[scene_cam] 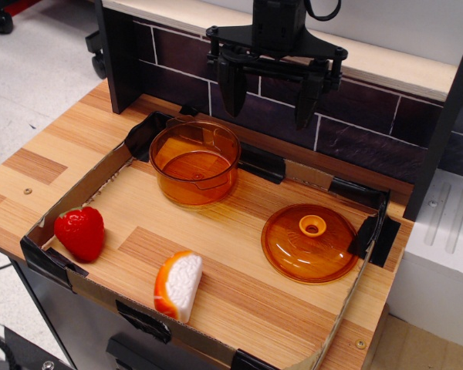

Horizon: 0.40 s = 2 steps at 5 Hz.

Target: Put sushi in pot

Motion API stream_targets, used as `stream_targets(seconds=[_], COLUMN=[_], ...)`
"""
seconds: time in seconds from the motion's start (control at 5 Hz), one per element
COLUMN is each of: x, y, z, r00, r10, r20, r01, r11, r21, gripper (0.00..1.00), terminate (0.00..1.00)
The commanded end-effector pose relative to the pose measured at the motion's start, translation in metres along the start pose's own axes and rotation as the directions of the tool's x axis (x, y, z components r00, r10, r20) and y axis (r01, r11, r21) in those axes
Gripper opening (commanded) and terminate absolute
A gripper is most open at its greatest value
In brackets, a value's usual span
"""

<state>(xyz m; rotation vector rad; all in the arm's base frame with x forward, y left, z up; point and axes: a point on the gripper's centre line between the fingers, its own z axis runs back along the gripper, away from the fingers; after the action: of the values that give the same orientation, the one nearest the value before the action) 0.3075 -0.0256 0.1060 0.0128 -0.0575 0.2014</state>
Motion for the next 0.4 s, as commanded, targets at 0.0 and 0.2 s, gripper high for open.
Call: stream_targets(seconds=[0.0,0.2], x=[0.0,-0.027], y=[0.0,0.02], z=[0.0,0.007], r00=[1.0,0.995], r10=[0.0,-0.101], r20=[0.0,0.026], r01=[0.0,0.103], r11=[1.0,0.992], r21=[0.0,-0.07], gripper=[1.0,1.0], terminate=[0.0,0.0])
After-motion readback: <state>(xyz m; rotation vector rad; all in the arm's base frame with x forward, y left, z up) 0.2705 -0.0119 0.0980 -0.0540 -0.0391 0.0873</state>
